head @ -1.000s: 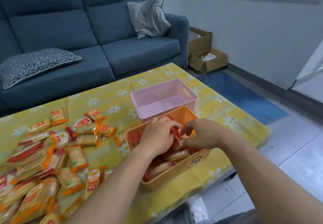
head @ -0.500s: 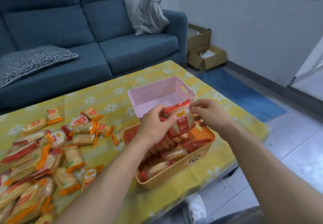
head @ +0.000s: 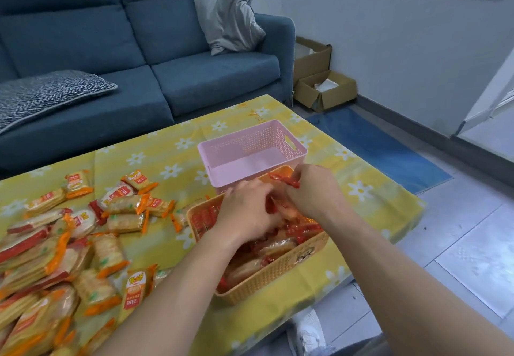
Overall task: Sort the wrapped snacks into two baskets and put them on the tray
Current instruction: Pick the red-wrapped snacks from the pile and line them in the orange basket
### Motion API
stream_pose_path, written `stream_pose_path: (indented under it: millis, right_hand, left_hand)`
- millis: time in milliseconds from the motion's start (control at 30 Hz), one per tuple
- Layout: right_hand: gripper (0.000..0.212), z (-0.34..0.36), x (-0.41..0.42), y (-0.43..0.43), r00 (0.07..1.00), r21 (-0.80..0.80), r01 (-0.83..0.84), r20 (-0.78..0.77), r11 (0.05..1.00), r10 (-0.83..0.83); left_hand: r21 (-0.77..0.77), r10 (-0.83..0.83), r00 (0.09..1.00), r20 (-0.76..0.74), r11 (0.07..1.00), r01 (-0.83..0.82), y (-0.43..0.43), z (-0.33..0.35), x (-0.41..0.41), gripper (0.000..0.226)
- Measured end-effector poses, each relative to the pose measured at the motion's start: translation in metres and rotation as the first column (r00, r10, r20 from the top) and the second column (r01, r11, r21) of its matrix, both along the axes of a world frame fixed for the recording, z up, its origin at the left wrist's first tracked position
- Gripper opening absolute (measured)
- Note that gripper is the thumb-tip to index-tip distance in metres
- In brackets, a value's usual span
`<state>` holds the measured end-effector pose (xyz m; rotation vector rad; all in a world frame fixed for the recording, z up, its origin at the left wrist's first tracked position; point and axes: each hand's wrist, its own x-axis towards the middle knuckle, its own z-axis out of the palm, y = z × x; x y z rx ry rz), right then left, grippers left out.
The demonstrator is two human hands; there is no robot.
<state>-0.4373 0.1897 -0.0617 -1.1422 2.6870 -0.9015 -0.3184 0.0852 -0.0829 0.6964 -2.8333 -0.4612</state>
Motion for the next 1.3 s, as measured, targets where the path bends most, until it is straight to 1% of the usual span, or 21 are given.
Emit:
stream_pose_path:
  millis: [33,67,100,200,233,267,333,400,467,567,633,700,767,900,967,1067,1100,1167,1200,1233,1300]
  right_hand:
    - [0.023,-0.005,0.002,-0.002,1.0,-0.011,0.007,-0.023,1.0,-0.007]
    - [0.021,-0.009,0.005,-0.004,0.999,-0.007,0.006,-0.031,1.0,-0.006]
    - [0.019,-0.013,0.007,-0.005,1.0,0.011,-0.002,-0.028,1.0,0.002]
    - [0.012,-0.014,0.01,-0.008,0.999,0.12,-0.037,-0.006,0.992,0.038]
    - [0.013,-0.011,0.008,-0.008,0.998,0.171,-0.064,0.013,0.983,0.063]
    - [0.017,-0.007,0.006,-0.009,0.994,0.211,-0.101,0.052,0.972,0.092]
    - [0.03,0.0,0.001,-0.006,0.982,0.237,-0.156,0.145,0.959,0.123]
    - [0.035,0.005,-0.005,-0.001,0.976,0.21,-0.147,0.19,0.967,0.107]
    - [0.038,0.009,-0.011,0.005,0.978,0.141,-0.094,0.196,0.986,0.065]
    - [0.037,0.014,-0.015,0.011,0.968,0.024,-0.038,0.248,0.999,0.031]
    - [0.031,0.017,-0.017,0.018,0.956,-0.017,-0.051,0.288,0.999,0.054]
    - [0.027,0.024,-0.019,0.023,0.942,-0.042,-0.118,0.312,0.992,0.126]
    - [0.024,0.029,-0.02,0.027,0.902,-0.069,-0.221,0.366,0.973,0.231]
    - [0.026,0.031,-0.016,0.031,0.816,-0.126,-0.314,0.471,0.941,0.336]
    - [0.024,0.031,-0.015,0.03,0.835,-0.14,-0.301,0.439,0.943,0.331]
    - [0.019,0.031,-0.019,0.029,0.935,-0.139,-0.189,0.278,0.972,0.222]
    - [0.017,0.031,-0.021,0.029,0.963,-0.149,-0.114,0.227,0.982,0.146]
    - [0.018,0.028,-0.025,0.027,0.987,-0.159,0.017,0.162,0.987,0.009]
    - [0.019,0.025,-0.025,0.026,0.989,-0.153,0.047,0.149,0.987,-0.024]
    - [0.019,0.022,-0.023,0.024,0.99,-0.145,0.053,0.14,0.988,-0.032]
    - [0.02,0.012,-0.017,0.018,0.997,-0.104,0.036,0.077,0.994,-0.028]
  left_hand:
    - [-0.042,-0.028,0.997,0.077,0.999,0.031,0.0,-0.002,0.0,0.045]
    - [-0.059,-0.048,0.995,0.089,0.997,0.054,0.0,-0.005,0.0,0.046]
    - [-0.047,-0.062,0.996,0.063,0.997,0.065,0.0,-0.006,-0.001,0.043]
    - [0.081,-0.029,0.991,-0.131,0.996,0.04,-0.003,-0.002,0.006,0.023]
    - [0.083,-0.014,0.981,-0.194,0.996,0.031,-0.004,-0.001,0.01,0.017]
    - [0.06,-0.017,0.972,-0.236,0.998,0.032,-0.005,0.0,0.014,0.014]
    - [0.093,-0.041,0.973,-0.227,0.994,0.064,-0.001,0.003,0.02,0.016]
    - [0.186,-0.078,0.987,-0.141,0.977,0.104,0.007,0.005,0.022,0.029]
    - [0.192,-0.096,0.993,-0.067,0.976,0.107,0.014,0.002,0.019,0.035]
    - [0.127,-0.079,0.997,-0.027,0.989,0.081,0.024,-0.006,0.014,0.02]
    - [0.167,-0.044,0.996,-0.08,0.984,0.057,0.025,-0.005,0.016,0.009]
    - [0.306,0.03,0.978,-0.206,0.951,0.035,0.019,0.002,0.017,0.001]
    - [0.446,0.136,0.942,-0.306,0.895,0.015,0.009,0.011,0.02,0.01]
    - [0.574,0.247,0.909,-0.337,0.819,-0.01,0.0,0.022,0.023,0.013]
    - [0.642,0.296,0.888,-0.352,0.767,-0.001,0.0,0.023,0.019,0.012]
    - [0.719,0.37,0.852,-0.37,0.694,0.011,-0.001,0.019,0.008,0.008]
    - [0.677,0.367,0.846,-0.387,0.736,-0.009,-0.003,0.016,0.004,0.01]
    - [0.451,0.254,0.89,-0.379,0.89,-0.062,-0.008,0.012,-0.002,0.017]
    - [0.301,0.162,0.941,-0.298,0.951,-0.069,-0.01,0.009,-0.006,0.019]
    - [0.167,0.081,0.984,-0.158,0.984,-0.054,-0.01,0.006,-0.009,0.024]
    - [-0.033,0.024,0.987,0.16,0.999,-0.019,-0.007,0.0,-0.013,0.058]
